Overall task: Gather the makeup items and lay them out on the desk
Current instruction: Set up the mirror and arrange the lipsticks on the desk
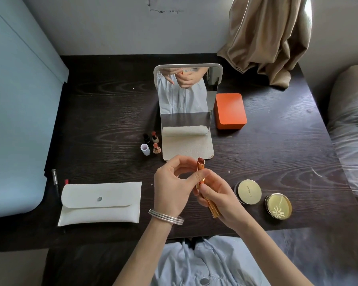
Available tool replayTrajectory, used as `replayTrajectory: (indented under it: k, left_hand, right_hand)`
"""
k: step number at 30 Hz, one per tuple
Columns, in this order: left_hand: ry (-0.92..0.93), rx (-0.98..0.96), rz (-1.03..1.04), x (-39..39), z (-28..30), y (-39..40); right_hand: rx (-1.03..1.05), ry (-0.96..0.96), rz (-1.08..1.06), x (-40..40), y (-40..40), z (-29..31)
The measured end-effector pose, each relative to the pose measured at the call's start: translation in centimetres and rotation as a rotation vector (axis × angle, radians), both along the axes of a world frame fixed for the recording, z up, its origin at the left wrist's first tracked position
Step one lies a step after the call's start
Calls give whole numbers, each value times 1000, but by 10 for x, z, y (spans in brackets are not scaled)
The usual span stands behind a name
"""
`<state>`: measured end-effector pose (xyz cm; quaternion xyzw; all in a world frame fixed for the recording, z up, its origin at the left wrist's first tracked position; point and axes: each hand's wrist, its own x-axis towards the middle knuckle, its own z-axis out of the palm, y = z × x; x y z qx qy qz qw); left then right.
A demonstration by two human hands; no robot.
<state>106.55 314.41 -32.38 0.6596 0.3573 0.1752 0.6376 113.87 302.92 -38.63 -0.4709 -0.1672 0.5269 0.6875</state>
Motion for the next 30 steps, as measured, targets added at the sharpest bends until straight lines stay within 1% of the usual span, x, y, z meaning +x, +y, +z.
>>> replayTrajectory:
  k: [4, 7, 10, 13, 16, 19, 21, 24, 28, 30]
  left_hand:
    - [-15, -40, -28, -2, 4, 3]
    - [-5, -28, -39, -3, 6, 4]
    - [2, -15, -8, -3, 6, 2]
    - [-2, 4, 6, -3, 6, 1]
    - [-2, -14, 9, -3, 5, 1]
    - [-15, -17, 15, -4, 5, -1]
    - [-31, -56, 35, -4, 4, -2]
    - [-33, -99, 42, -5, 3, -2]
    - [-20, -68, 63, -6, 1, -1]
    - [-24, -84, 78, -8, 1, -1]
  right_hand:
    - [6, 3, 32, 0, -1, 2]
    - [9, 28, 27, -1, -2, 3]
    - [28, 85, -27, -5, -1, 3]
    - [46, 89, -57, -8, 0, 4]
    - [41, 129, -44, -10, 2, 7]
    - [53, 135, -88, -11, 2, 9]
    - [79, 146, -113, -12, 3, 9]
    - [49, 144, -120, -14, 5, 9]
    - [64, 150, -109, -14, 6, 10]
    - [46, 171, -80, -15, 8, 11]
